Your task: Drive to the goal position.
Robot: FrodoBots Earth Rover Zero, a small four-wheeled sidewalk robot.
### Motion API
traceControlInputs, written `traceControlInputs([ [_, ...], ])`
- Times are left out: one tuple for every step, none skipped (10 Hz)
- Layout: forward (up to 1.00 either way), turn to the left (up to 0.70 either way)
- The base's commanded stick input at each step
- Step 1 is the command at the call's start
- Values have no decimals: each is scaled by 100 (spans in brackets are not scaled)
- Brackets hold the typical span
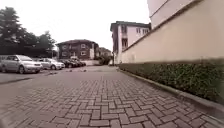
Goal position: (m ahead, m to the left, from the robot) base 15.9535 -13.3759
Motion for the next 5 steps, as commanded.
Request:
traceControlInputs([
  [70,0],
  [70,0],
  [70,0],
  [70,0],
  [70,0],
])
